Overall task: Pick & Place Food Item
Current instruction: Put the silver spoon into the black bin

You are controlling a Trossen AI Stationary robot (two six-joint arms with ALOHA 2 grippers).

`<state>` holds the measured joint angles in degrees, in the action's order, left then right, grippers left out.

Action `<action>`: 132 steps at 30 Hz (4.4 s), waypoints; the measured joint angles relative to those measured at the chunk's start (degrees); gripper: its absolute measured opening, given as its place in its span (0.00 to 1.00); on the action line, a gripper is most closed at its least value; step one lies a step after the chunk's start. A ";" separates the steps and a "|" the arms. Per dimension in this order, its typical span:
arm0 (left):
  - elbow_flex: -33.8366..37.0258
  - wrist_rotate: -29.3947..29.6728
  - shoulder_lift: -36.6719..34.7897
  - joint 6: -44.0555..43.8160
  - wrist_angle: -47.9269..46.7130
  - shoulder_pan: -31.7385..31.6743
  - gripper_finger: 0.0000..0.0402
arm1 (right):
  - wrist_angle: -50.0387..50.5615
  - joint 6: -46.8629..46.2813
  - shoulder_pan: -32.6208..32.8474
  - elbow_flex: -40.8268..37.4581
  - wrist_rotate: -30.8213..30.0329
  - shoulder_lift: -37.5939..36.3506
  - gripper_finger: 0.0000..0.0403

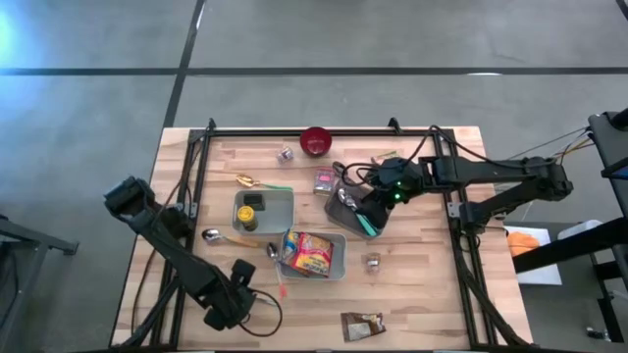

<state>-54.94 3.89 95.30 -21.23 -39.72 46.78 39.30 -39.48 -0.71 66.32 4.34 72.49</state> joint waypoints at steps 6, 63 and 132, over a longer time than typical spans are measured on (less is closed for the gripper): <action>-0.01 -0.18 4.69 -2.17 -0.20 0.01 0.45 | 1.19 -0.02 1.69 -0.02 0.01 0.00 0.54; -4.00 -31.50 -22.81 -33.52 10.96 -44.49 0.00 | 25.38 56.53 16.97 52.96 -18.16 36.49 0.54; -13.09 -34.73 -27.65 -21.33 22.40 -52.78 0.36 | 41.72 17.63 9.39 42.13 -14.77 30.10 0.02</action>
<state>-68.03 -30.84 67.64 -42.56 -17.32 -6.00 81.02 -21.85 8.68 108.45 -10.43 102.59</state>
